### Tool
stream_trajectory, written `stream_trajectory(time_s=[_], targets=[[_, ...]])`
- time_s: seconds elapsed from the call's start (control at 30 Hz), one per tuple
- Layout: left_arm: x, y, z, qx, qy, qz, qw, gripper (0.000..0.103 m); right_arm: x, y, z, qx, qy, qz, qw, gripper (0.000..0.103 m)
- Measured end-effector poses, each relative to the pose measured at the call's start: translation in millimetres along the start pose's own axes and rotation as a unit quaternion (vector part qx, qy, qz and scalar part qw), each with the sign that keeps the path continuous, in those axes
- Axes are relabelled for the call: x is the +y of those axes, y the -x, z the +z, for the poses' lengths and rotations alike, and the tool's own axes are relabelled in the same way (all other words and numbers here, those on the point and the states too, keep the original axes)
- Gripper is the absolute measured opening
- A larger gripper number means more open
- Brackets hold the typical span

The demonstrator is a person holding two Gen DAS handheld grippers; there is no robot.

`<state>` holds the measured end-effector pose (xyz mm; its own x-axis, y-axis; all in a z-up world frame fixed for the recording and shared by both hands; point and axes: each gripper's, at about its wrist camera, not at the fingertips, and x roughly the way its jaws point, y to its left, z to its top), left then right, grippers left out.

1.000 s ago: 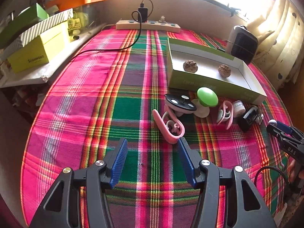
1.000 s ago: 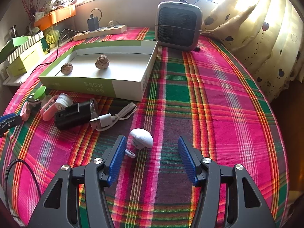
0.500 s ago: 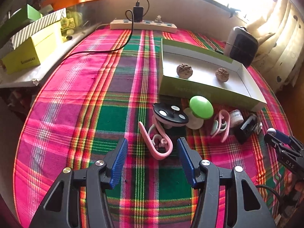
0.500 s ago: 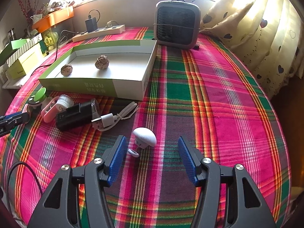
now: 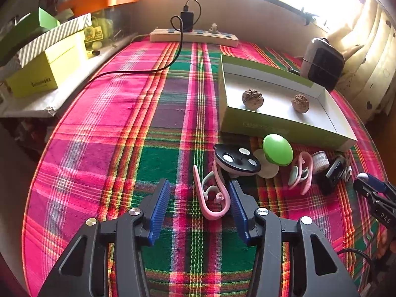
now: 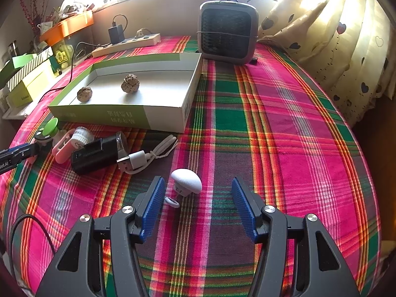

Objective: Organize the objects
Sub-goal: 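Grasp the pink plastic hook with the left gripper while the right grasps the white mushroom hook, then carry the pink hook in the left gripper into the box while the right carries the white hook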

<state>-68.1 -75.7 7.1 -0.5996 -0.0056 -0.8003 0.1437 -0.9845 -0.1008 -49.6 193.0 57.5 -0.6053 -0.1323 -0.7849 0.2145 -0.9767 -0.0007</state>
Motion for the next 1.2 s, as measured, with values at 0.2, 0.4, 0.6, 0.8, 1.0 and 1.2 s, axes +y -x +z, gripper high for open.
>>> stream_trajectory(time_s=[0.2,0.4,0.6,0.8,1.0,1.2], targets=[[6.4,1.5,0.1,-0.002,0.01,0.002,0.9999,0.03,-0.3,0.4,0.5,-0.001,-0.001,0.0,1.0,0.052],[9.2,2.2,-0.7,-0.004,0.012,0.009,0.9999,0.022,1.4,0.7,0.6,-0.003,0.001,0.003,1.0,0.044],[9.5,2.7,-0.9,-0.006,0.009,0.011,0.9999,0.022,2.5,1.0,1.1,-0.005,0.005,0.006,1.0,0.032],[9.4,3.4,-0.8,-0.006,0.008,0.012,0.9999,0.022,2.5,1.2,1.0,-0.006,0.004,0.008,1.0,0.027],[9.6,3.4,-0.8,-0.006,0.009,0.011,0.9999,0.022,2.4,1.7,0.8,-0.006,0.002,0.01,1.0,0.027],[9.9,3.5,-1.0,-0.007,0.009,0.011,0.9999,0.022,2.5,2.1,0.9,-0.007,0.003,0.01,1.0,0.026]])
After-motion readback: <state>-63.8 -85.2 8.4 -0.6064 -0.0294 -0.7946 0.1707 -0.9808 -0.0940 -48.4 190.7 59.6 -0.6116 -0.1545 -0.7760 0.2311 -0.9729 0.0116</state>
